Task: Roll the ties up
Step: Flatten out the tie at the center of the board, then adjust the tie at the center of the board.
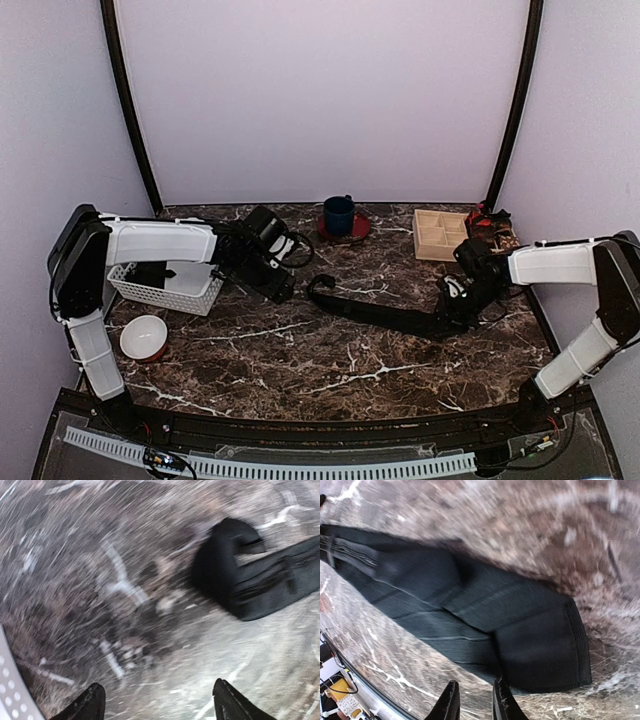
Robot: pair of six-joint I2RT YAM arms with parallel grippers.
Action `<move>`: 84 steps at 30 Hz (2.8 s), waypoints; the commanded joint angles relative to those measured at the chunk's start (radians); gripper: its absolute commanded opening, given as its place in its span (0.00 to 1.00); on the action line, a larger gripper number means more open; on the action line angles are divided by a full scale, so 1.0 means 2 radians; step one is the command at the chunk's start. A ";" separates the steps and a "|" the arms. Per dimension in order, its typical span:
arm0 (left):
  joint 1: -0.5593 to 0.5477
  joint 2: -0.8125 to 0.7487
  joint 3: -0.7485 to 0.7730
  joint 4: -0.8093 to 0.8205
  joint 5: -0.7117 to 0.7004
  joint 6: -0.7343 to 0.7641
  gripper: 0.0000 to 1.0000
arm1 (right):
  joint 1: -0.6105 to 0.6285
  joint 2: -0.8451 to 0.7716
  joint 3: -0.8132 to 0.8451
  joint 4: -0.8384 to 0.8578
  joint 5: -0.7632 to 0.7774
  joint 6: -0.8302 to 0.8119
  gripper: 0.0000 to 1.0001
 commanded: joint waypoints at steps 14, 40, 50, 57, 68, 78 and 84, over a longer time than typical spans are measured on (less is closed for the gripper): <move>-0.022 0.215 0.298 -0.004 0.096 -0.019 0.83 | 0.053 0.080 0.117 0.084 -0.021 0.063 0.27; -0.010 -0.119 -0.123 0.038 0.102 -0.050 0.76 | 0.033 0.038 -0.012 0.033 -0.060 -0.038 0.18; -0.010 -0.197 -0.177 0.122 0.158 0.033 0.91 | 0.032 0.054 0.107 -0.012 -0.070 -0.051 0.27; -0.010 -0.012 0.013 0.046 0.110 0.110 0.91 | 0.032 -0.010 0.086 0.014 -0.071 0.077 0.41; -0.010 0.017 -0.047 0.019 0.105 0.075 0.79 | 0.025 -0.163 -0.104 0.086 -0.040 0.286 0.26; -0.046 -0.090 -0.193 0.039 0.097 -0.081 0.77 | -0.007 0.000 -0.045 0.115 -0.063 0.141 0.25; -0.082 -0.109 -0.221 0.044 0.110 -0.127 0.77 | -0.026 0.029 0.017 0.063 -0.039 0.071 0.25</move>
